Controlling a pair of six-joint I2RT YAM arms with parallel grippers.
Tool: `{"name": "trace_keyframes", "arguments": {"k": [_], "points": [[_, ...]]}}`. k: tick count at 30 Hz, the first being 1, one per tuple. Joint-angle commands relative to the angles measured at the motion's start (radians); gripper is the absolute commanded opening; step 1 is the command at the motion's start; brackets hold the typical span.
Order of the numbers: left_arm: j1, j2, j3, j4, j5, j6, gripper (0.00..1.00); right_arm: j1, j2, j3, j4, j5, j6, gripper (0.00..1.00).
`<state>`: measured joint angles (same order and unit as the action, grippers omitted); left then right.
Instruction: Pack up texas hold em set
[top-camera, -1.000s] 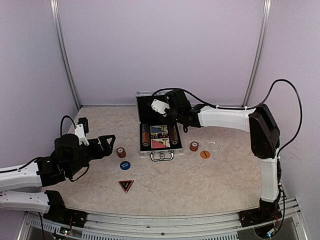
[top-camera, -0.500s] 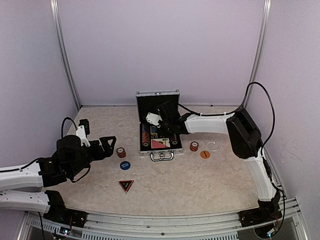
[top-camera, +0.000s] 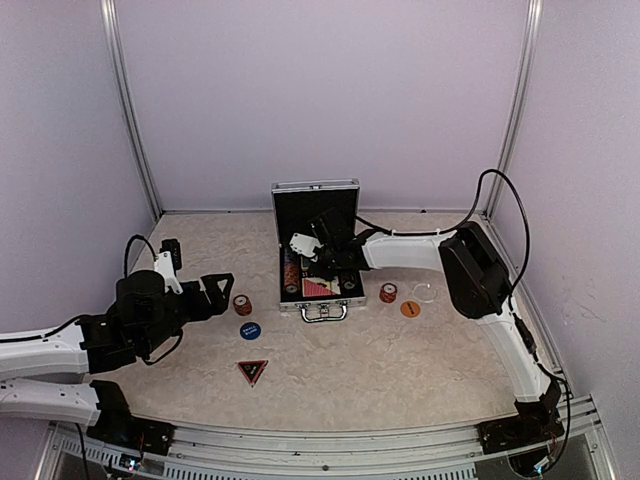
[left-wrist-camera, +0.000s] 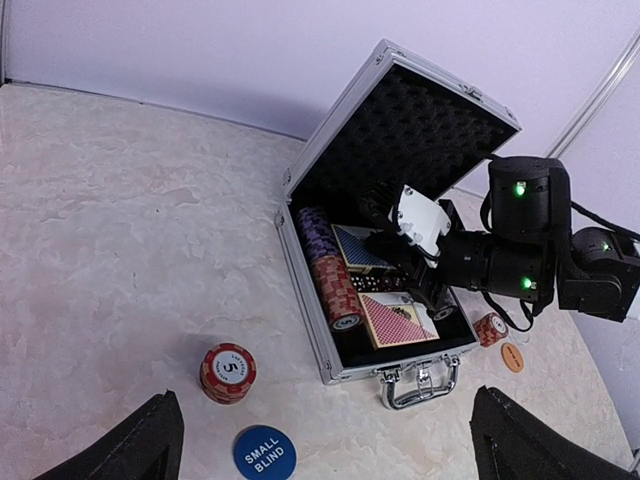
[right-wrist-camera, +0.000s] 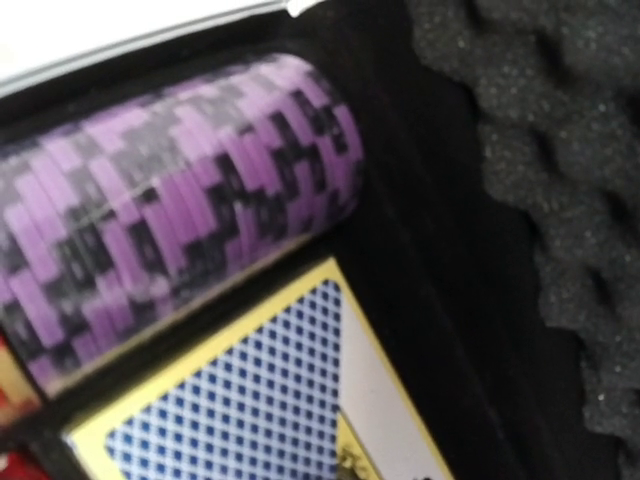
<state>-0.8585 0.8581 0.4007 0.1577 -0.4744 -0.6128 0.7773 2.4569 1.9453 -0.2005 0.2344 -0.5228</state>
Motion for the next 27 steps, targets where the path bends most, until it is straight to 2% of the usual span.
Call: {"name": "trace_keyframes", "arguments": {"k": [1,8,20,27], "points": [[0.007,-0.008,-0.002,0.019,0.006,0.019,0.99,-0.007,-0.069,-0.026,-0.048,-0.053,0.042,0.07],[0.007,-0.043,0.001,-0.008,0.003,0.012,0.99,-0.007,-0.154,-0.087,0.006,-0.080,0.075,0.08],[0.008,-0.042,-0.008,0.002,0.009,-0.003,0.99,-0.013,-0.018,-0.042,-0.118,-0.033,0.055,0.07],[0.007,-0.043,-0.021,0.009,0.013,-0.013,0.99,-0.012,-0.082,-0.061,-0.112,-0.051,0.084,0.08]]}}
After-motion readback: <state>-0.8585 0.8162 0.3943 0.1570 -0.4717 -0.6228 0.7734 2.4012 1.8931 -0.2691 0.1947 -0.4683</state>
